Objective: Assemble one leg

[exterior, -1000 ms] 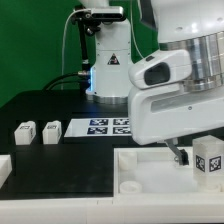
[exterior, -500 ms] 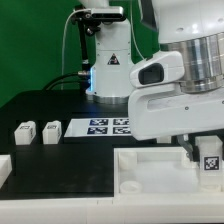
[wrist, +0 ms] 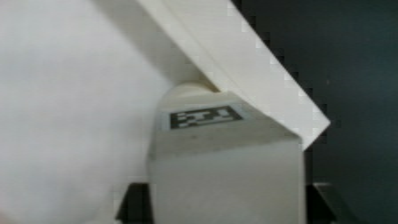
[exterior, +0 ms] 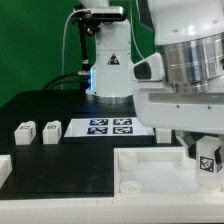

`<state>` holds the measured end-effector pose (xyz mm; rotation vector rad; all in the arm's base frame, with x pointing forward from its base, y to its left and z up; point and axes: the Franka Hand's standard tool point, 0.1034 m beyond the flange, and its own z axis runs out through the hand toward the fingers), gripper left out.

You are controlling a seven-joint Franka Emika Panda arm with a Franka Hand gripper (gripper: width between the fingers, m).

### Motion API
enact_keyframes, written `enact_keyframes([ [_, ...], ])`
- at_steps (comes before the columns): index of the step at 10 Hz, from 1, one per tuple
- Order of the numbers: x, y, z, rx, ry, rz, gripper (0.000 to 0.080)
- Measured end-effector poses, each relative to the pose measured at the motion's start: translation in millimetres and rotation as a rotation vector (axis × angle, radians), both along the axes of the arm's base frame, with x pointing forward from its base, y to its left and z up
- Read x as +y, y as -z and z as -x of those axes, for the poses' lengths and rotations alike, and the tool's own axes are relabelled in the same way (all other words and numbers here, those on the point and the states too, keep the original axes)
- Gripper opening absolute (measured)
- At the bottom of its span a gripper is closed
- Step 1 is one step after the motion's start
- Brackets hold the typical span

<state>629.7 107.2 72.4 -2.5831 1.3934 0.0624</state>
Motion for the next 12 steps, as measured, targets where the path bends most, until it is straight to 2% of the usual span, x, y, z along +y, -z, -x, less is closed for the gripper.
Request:
enact_keyframes([
  [2,-4.7,1.6,0.6,0.063,0.308,-0.080,0.0303],
  [3,-5.0,2.0,1.4,0.097,0.439,-0.106,0.0303],
  [5,-0.7,2.0,2.2,0.138,0.591,-0.123,0.0303],
  [6,-0.5,2.2,2.3,0.128,0.550,-0.121,0.0303],
  [7,-0.4,2.5,2.5,0.119,0.512,-0.118,0.0379],
  [8,-0.1,2.6,2.6,0.110,0.472,-0.111,0.0379],
  [9,1.2,2.5,3.0,0.073,0.310,-0.085,0.0560],
  [10,2.9,1.5,2.5,0.046,0.190,-0.068,0.0621],
  [12,1.5,2.4,2.6,-0.002,-0.016,-0.056,0.0645],
])
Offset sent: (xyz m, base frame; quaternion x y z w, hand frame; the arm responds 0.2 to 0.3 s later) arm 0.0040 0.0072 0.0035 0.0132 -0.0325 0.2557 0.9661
